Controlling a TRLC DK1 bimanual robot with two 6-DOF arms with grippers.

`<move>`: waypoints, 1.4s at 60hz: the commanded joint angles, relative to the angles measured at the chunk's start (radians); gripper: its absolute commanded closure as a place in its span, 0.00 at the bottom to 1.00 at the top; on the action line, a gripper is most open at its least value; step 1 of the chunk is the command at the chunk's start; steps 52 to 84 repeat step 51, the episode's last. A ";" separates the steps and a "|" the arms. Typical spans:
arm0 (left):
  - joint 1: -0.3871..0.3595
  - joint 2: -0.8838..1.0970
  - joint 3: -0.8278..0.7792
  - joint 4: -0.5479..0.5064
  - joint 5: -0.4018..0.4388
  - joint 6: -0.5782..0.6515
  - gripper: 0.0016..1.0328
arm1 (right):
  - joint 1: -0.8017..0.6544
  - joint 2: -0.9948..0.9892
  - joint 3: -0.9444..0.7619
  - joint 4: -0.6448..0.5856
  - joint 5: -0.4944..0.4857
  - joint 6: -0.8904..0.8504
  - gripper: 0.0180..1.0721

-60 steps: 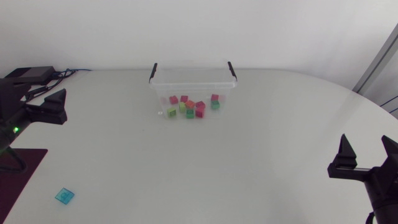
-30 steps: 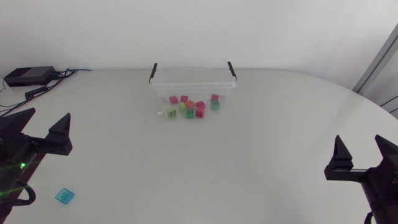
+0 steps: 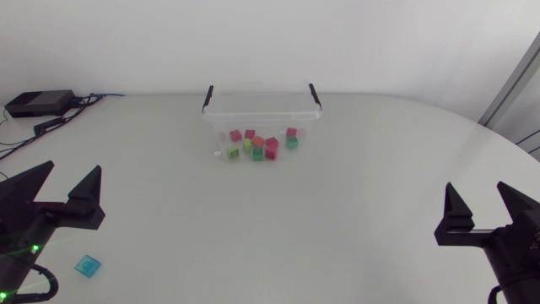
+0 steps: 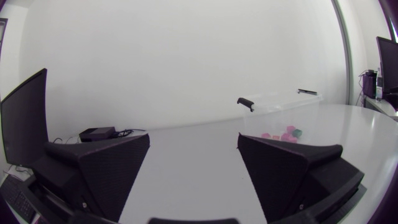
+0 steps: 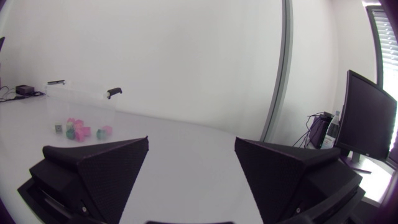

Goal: Pick up the duplo bricks and place them in the container

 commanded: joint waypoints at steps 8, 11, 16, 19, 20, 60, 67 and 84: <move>-0.044 -0.102 -0.046 -0.076 -0.036 -0.068 0.04 | 0.030 -0.003 -0.019 -0.013 -0.017 0.069 0.05; -0.053 -0.126 -0.051 -0.096 -0.044 -0.077 0.04 | 0.036 -0.003 -0.018 -0.014 -0.021 0.080 0.05; -0.071 -0.168 -0.059 -0.132 -0.059 -0.093 0.04 | 0.046 -0.002 -0.018 -0.016 -0.028 0.098 0.05; -0.081 -0.193 -0.064 -0.153 -0.067 -0.102 0.04 | 0.053 -0.002 -0.018 -0.017 -0.032 0.109 0.05; -0.085 -0.202 -0.066 -0.160 -0.071 -0.105 0.04 | 0.055 -0.002 -0.018 -0.017 -0.033 0.113 0.05; -0.131 -0.317 -0.089 -0.258 -0.110 -0.148 0.04 | 0.084 -0.001 -0.017 -0.022 -0.052 0.163 0.05; -0.131 -0.317 -0.089 -0.258 -0.110 -0.148 0.04 | 0.084 -0.001 -0.017 -0.022 -0.052 0.163 0.05; -0.131 -0.317 -0.089 -0.258 -0.110 -0.148 0.04 | 0.084 -0.001 -0.017 -0.022 -0.052 0.163 0.05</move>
